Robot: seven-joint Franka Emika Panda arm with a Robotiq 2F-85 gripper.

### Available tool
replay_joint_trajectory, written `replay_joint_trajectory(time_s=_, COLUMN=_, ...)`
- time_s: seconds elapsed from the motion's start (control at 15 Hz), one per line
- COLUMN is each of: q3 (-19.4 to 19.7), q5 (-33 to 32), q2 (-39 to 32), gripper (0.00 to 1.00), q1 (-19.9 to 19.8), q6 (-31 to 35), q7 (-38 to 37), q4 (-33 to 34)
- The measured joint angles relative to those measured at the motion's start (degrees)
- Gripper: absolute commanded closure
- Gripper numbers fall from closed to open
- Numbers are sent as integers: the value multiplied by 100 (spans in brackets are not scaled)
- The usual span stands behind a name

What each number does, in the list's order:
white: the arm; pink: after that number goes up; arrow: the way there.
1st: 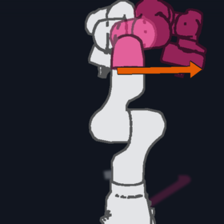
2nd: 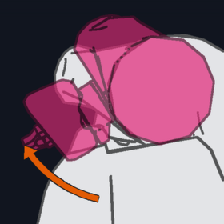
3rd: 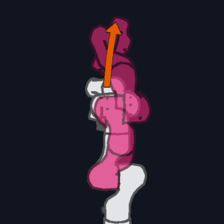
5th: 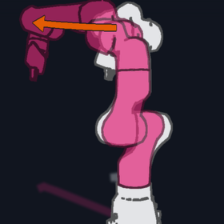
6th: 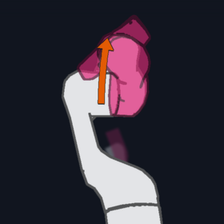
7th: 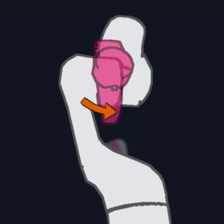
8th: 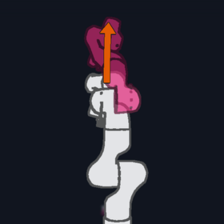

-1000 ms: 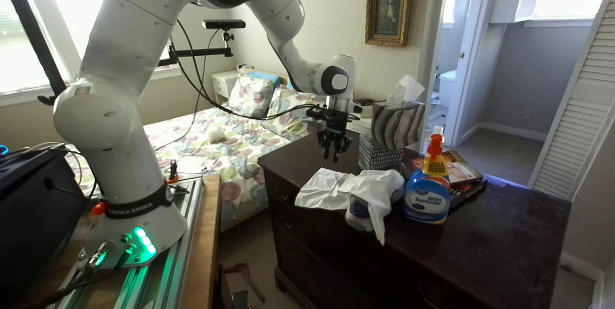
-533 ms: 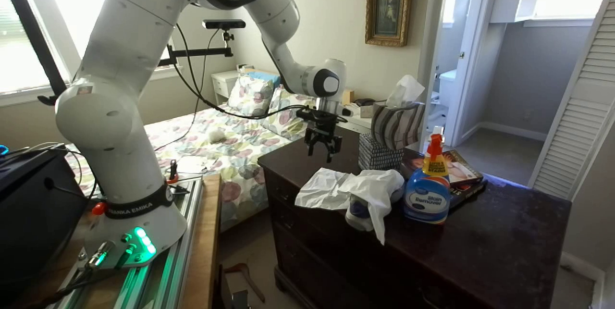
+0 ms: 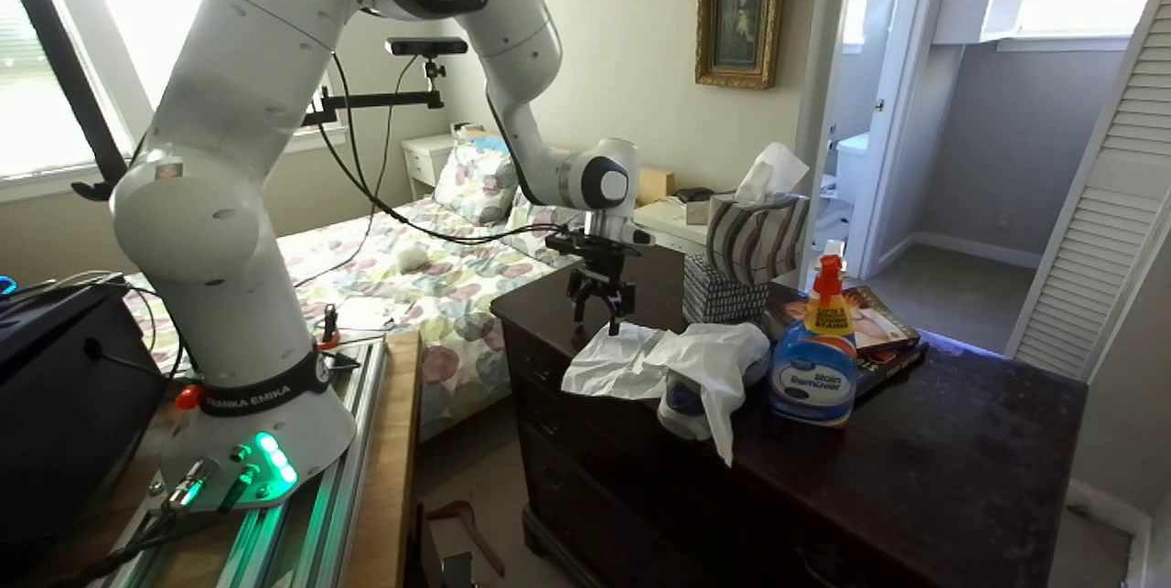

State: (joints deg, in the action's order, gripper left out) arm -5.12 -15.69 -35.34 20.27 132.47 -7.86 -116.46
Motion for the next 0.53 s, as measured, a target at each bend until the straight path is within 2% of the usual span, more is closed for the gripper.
replay_joint_trajectory(time_s=0.53, q3=464, q5=-711, q2=384, gripper=0, q1=38, q6=287, q7=-755, q4=-523)
